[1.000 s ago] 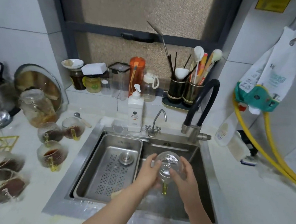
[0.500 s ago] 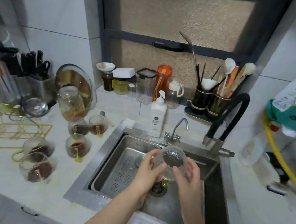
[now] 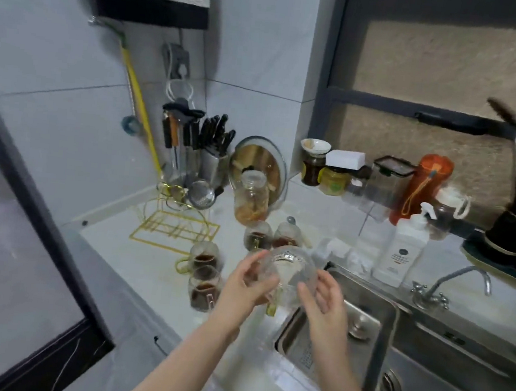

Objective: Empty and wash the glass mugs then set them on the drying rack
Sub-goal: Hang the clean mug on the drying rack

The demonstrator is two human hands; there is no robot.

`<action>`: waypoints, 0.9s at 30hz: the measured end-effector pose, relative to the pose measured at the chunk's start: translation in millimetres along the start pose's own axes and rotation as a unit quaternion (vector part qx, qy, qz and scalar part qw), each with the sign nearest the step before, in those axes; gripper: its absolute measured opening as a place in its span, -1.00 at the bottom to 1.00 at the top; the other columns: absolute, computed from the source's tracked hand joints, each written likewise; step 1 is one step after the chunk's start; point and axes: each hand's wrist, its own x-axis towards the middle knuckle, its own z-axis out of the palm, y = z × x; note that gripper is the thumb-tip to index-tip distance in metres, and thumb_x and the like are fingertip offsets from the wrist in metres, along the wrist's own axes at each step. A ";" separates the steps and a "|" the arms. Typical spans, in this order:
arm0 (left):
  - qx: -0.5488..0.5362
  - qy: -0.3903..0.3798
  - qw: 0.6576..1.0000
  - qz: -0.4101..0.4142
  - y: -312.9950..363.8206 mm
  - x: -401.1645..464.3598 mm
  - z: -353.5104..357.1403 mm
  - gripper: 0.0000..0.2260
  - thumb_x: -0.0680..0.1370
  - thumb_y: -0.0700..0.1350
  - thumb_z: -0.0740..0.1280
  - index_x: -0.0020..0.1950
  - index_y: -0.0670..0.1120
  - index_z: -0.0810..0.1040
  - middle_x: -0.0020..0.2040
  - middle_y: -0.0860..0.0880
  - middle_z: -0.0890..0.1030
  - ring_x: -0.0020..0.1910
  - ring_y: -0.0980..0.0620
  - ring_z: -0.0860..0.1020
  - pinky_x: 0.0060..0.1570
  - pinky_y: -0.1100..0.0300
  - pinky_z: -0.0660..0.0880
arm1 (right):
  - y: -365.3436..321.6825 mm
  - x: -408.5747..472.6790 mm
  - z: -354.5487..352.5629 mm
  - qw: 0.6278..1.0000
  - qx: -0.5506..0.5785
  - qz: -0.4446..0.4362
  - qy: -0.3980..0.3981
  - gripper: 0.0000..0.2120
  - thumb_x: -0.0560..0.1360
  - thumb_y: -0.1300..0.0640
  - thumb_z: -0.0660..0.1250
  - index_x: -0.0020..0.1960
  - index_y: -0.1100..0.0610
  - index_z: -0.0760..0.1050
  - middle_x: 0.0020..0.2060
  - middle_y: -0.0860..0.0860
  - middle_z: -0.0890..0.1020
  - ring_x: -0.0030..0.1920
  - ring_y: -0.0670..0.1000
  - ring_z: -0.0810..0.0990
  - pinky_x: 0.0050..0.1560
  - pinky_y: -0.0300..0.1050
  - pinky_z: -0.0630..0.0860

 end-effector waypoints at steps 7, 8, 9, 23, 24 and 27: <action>0.002 0.098 0.995 -0.002 25.2 4.5 -137.0 -0.57 0.47 -0.18 0.43 0.31 -0.06 0.43 0.17 -0.06 0.55 0.07 -0.05 0.60 0.05 0.03 0.57 | 2.1 -9.0 139.7 0.996 0.029 0.019 -0.082 -0.70 0.49 0.15 0.38 0.14 -0.14 0.45 0.19 -0.03 0.57 0.22 -0.03 0.53 0.29 0.13 0.46; 0.002 0.103 0.995 -0.004 28.0 5.1 -154.0 -0.57 0.48 -0.17 0.42 0.32 -0.05 0.42 0.19 -0.05 0.53 0.09 -0.05 0.60 0.07 0.03 0.57 | 3.3 -10.0 157.2 0.995 0.032 0.023 -0.094 -0.69 0.49 0.16 0.38 0.16 -0.13 0.44 0.20 -0.02 0.57 0.22 -0.04 0.54 0.29 0.11 0.46; 0.005 0.111 0.994 -0.004 30.7 5.7 -170.2 -0.57 0.48 -0.15 0.42 0.32 -0.03 0.42 0.20 -0.03 0.52 0.09 -0.05 0.60 0.09 0.02 0.57 | 4.5 -10.1 174.0 0.993 0.037 0.025 -0.105 -0.69 0.50 0.18 0.37 0.16 -0.11 0.44 0.18 -0.03 0.58 0.20 -0.08 0.55 0.28 0.07 0.48; -0.007 0.205 0.979 -0.021 44.8 60.6 -318.5 -0.65 0.50 -0.19 0.39 0.25 0.04 0.48 0.17 -0.12 0.55 -0.02 -0.05 0.61 0.00 0.05 0.56 | 30.8 29.3 336.7 0.976 0.039 0.100 -0.190 -0.66 0.48 0.17 0.39 0.17 -0.13 0.47 0.13 -0.08 0.59 0.21 -0.04 0.55 0.29 0.08 0.47; -0.007 0.215 0.976 -0.020 45.3 67.1 -324.2 -0.66 0.50 -0.20 0.39 0.23 0.07 0.47 0.14 -0.11 0.54 -0.08 -0.01 0.60 -0.02 0.07 0.55 | 34.3 35.8 345.1 0.974 0.035 0.103 -0.197 -0.67 0.48 0.18 0.39 0.10 -0.19 0.45 0.09 -0.12 0.59 0.20 -0.04 0.55 0.29 0.06 0.47; -0.008 0.238 0.971 -0.026 45.7 90.2 -339.5 -0.61 0.50 -0.21 0.38 0.28 0.08 0.43 0.08 -0.09 0.51 -0.14 0.02 0.55 -0.03 0.08 0.52 | 45.8 57.3 366.8 0.971 0.044 0.122 -0.202 -0.72 0.48 0.18 0.39 0.01 -0.18 0.43 0.02 -0.17 0.58 0.16 -0.06 0.56 0.27 0.03 0.48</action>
